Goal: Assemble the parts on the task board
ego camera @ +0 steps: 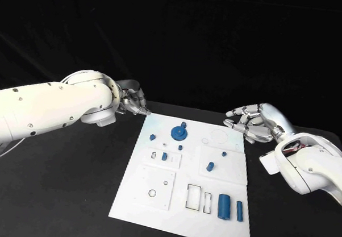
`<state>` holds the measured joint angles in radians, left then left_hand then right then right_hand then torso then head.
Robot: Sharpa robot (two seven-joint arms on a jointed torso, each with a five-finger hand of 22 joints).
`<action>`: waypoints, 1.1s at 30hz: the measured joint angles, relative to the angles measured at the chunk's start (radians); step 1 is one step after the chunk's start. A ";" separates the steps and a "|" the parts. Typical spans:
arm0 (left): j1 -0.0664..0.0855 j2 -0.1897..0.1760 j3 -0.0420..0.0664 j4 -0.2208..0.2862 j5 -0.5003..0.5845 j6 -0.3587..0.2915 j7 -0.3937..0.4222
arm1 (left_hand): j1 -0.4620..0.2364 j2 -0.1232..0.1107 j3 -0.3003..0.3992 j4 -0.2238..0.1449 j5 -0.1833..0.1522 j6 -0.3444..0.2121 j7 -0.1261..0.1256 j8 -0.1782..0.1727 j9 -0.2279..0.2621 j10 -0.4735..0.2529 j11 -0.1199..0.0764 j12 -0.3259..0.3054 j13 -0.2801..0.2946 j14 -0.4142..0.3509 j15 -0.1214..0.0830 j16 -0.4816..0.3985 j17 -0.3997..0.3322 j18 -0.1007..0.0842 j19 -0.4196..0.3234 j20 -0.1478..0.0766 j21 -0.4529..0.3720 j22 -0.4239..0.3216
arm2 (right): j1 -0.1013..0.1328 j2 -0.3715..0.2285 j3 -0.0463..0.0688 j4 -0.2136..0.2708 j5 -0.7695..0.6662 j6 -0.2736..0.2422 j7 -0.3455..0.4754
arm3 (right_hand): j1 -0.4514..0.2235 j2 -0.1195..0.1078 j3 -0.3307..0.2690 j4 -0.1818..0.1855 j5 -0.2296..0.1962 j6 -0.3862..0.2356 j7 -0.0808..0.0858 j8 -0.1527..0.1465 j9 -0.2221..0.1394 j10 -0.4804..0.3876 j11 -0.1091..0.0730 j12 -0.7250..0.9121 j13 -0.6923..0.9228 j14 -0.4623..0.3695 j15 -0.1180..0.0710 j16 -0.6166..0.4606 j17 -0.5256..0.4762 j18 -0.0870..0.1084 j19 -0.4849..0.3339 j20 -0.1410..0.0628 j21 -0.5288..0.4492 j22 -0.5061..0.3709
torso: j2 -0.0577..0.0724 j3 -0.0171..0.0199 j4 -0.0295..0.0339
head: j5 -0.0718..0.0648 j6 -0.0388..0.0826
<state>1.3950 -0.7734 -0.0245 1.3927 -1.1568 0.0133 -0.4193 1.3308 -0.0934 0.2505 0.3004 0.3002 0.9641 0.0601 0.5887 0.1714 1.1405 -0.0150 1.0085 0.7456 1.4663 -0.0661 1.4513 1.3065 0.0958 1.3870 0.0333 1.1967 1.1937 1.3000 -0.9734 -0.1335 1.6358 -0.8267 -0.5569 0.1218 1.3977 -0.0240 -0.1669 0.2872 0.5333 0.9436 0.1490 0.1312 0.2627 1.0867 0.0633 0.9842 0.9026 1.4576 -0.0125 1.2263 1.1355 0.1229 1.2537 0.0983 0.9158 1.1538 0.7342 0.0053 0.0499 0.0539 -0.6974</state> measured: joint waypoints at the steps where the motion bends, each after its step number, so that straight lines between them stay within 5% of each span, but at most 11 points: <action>1: 0.001 0.008 0.000 -0.008 0.001 0.029 0.005 | -0.003 -0.031 0.069 0.001 0.002 0.013 -0.010 0.008 0.010 0.041 -0.010 0.056 0.070 0.002 -0.002 0.039 0.001 -0.005 0.025 -0.008 0.051 0.048 | 0.000 0.000 0.000 -0.001 0.000 0.000 0.000 | 0.000 0.000 0.000 0.000 0.001 0.000 0.000 0.000 0.000 -0.001 -0.001 0.000 -0.001 0.000 0.000 0.000 0.000 0.000 0.000 0.000 0.000 0.000 | 0.000 0.0000 0.0000 | 0.000 0.000; 2: 0.002 0.018 0.000 -0.019 0.001 0.061 0.009 | -0.024 -0.058 0.135 -0.006 0.002 0.016 -0.013 0.014 0.020 0.059 -0.013 0.088 0.110 -0.001 -0.004 0.060 0.002 -0.005 0.036 -0.012 0.078 0.074 | -0.001 0.001 0.000 -0.001 0.001 0.000 0.001 | 0.000 0.000 0.000 0.000 0.005 0.000 0.000 0.000 0.000 -0.002 -0.001 0.000 -0.002 0.000 0.000 0.000 0.000 0.000 0.000 0.000 0.000 0.000 | 0.000 0.0001 0.0000 | -0.001 -0.001; 3: 0.004 0.033 -0.001 -0.036 0.001 0.105 0.011 | -0.094 -0.123 0.280 -0.034 -0.001 0.016 -0.015 0.021 0.047 0.057 -0.013 0.110 0.133 -0.001 -0.004 0.067 0.002 -0.005 0.033 -0.009 0.092 0.090 | -0.002 0.002 0.000 -0.002 0.002 0.000 0.002 | 0.000 0.000 0.000 0.000 0.009 -0.003 -0.003 0.000 0.000 -0.002 -0.002 0.000 -0.002 0.000 0.000 0.000 0.000 0.000 0.000 0.000 -0.002 0.000 | 0.000 -0.0004 0.0000 | -0.001 -0.001; 4: 0.006 0.045 -0.001 -0.050 0.001 0.139 0.011 | -0.165 -0.158 0.365 -0.038 -0.008 0.007 -0.009 0.022 0.063 0.042 -0.002 0.113 0.129 -0.001 -0.004 0.066 0.002 -0.005 0.023 -0.004 0.089 0.087 | -0.002 0.002 0.000 -0.003 0.002 0.001 0.002 | 0.000 0.000 0.000 0.000 0.009 -0.003 -0.003 0.000 0.000 -0.002 -0.002 0.000 -0.002 0.000 0.000 0.000 0.000 0.000 0.000 0.000 -0.004 0.000 | 0.000 -0.0006 0.0000 | -0.001 -0.003; 6: 0.010 0.067 -0.002 -0.074 0.001 0.204 0.011 | -0.228 -0.179 0.394 -0.029 -0.017 -0.021 0.011 0.021 0.077 0.018 0.015 0.101 0.107 0.000 0.005 0.052 0.002 -0.005 0.002 0.003 0.069 0.070 | -0.004 0.004 0.000 -0.003 0.003 0.001 0.003 | 0.000 0.000 -0.003 -0.003 0.022 -0.003 -0.003 0.000 0.000 -0.002 -0.001 0.000 -0.004 0.000 0.000 0.000 0.000 0.000 0.000 0.000 -0.004 0.001 | 0.000 -0.0005 -0.0003 | -0.001 -0.004; 14: 0.023 0.131 -0.006 -0.138 -0.027 0.383 0.008 | -0.283 -0.175 0.273 -0.014 -0.017 -0.055 0.032 -0.021 0.099 0.007 0.032 0.129 0.133 0.002 0.019 0.080 0.002 -0.005 0.009 0.023 0.101 0.105 | -0.008 0.007 0.000 -0.006 0.006 0.002 0.008 | -0.004 -0.004 -0.006 0.000 0.043 -0.003 -0.003 0.000 0.000 -0.005 0.002 0.000 -0.006 0.000 0.000 -0.004 0.001 0.000 0.000 0.000 -0.004 0.002 | 0.001 -0.0012 -0.0041 | 0.005 -0.006; 19: 0.027 0.154 -0.007 -0.148 -0.066 0.409 0.013 | -0.302 -0.155 0.219 -0.010 -0.017 -0.055 0.032 -0.036 0.111 0.033 0.030 0.159 0.172 0.001 0.020 0.094 0.002 -0.004 0.025 0.020 0.132 0.114 | -0.010 0.010 0.000 -0.007 0.007 0.002 0.009 | -0.004 -0.004 -0.006 0.000 0.048 -0.003 -0.003 0.000 0.000 -0.005 0.002 0.000 -0.007 0.000 0.000 -0.004 0.001 0.000 0.000 0.000 -0.004 0.003 | 0.001 -0.0017 -0.0051 | 0.009 -0.009; 21: 0.028 0.163 -0.009 -0.153 -0.081 0.417 0.014 | -0.303 -0.154 0.216 -0.008 -0.017 -0.051 0.029 -0.036 0.112 0.033 0.030 0.159 0.176 0.001 0.020 0.099 0.002 -0.018 0.025 0.020 0.132 0.114 | -0.010 0.011 0.000 -0.007 0.007 0.002 0.010 | -0.004 -0.004 -0.006 0.000 0.048 -0.003 -0.003 0.000 0.000 -0.005 0.002 0.000 -0.007 0.000 0.000 -0.004 0.001 0.000 0.000 0.000 -0.004 0.003 | 0.001 -0.0017 -0.0055 | 0.010 -0.010; 33: 0.030 0.210 -0.023 -0.183 -0.184 0.441 0.024 | -0.303 -0.154 0.208 -0.011 -0.017 -0.051 0.029 -0.045 0.114 0.033 0.030 0.159 0.178 0.001 0.020 0.099 0.001 -0.018 0.025 0.020 0.132 0.114 | -0.011 0.015 0.000 -0.007 0.008 0.002 0.012 | -0.004 -0.004 -0.006 0.000 0.052 -0.003 -0.003 0.000 0.000 -0.005 0.002 0.000 -0.007 0.000 0.000 -0.004 0.002 0.000 0.000 0.000 -0.004 0.003 | 0.002 -0.0018 -0.0064 | 0.012 -0.013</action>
<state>1.4254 -0.5639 -0.0470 1.2098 -1.3405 0.4539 -0.3952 1.0282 -0.2477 0.4581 0.2893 0.2835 0.9126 0.0888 0.5439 0.2856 1.1735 0.0146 1.1677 0.9236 1.4670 -0.0458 1.5508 1.3079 0.0774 1.4117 0.0534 1.3282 1.3080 1.2887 -0.9583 -0.1336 1.6285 -0.8189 -0.5553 0.1338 1.3937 -0.0279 -0.1725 0.2869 0.5849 0.9402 0.1455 0.1312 0.2625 1.0815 0.0654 0.9842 0.8955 1.4576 -0.0125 1.2223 1.1376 0.1230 1.2537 0.0983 0.9116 1.1566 0.7367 0.0035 0.0434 0.0662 -0.7101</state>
